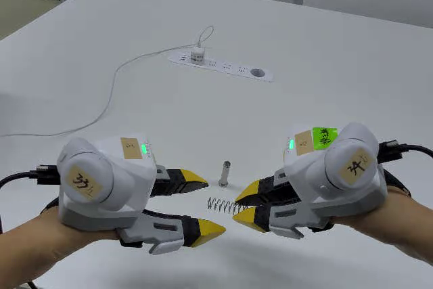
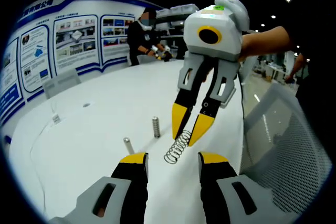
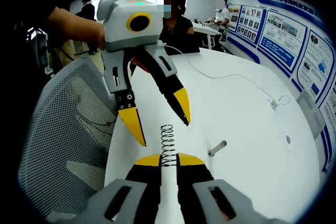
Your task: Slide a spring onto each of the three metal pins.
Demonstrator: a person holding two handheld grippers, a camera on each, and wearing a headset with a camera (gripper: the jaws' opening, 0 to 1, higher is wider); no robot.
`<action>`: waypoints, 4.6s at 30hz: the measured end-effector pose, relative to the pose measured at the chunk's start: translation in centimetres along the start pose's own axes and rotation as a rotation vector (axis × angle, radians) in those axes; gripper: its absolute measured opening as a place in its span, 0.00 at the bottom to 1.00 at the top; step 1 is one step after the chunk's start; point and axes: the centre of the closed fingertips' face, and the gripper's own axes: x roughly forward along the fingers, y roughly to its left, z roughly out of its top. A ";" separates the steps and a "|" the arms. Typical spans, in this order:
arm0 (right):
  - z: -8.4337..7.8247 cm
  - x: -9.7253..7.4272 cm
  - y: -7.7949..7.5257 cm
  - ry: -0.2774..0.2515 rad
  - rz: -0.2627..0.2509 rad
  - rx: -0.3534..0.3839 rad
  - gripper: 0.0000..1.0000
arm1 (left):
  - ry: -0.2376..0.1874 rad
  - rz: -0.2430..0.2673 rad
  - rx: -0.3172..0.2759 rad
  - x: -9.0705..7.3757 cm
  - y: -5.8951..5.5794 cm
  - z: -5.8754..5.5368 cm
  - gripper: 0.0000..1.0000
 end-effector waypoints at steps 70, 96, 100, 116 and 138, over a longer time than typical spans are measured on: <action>1.9 -3.4 0.9 -0.168 0.035 0.027 0.11 | 0.013 -0.091 0.168 0.2 -1.9 1.6 0.10; 5.4 -3.4 1.5 -0.316 0.052 0.111 0.10 | 0.021 -0.095 0.134 0.4 -2.5 1.4 0.10; 5.5 -3.2 1.5 -0.309 0.046 0.115 0.10 | 0.024 -0.085 0.138 0.3 -2.5 1.2 0.11; 6.3 -3.2 0.3 -0.302 0.012 0.103 0.10 | 0.001 -0.001 0.079 -0.7 -0.4 1.4 0.35; 5.9 -3.2 -4.5 -0.225 -0.100 0.084 0.10 | 0.014 0.011 0.036 -1.9 0.5 0.3 0.64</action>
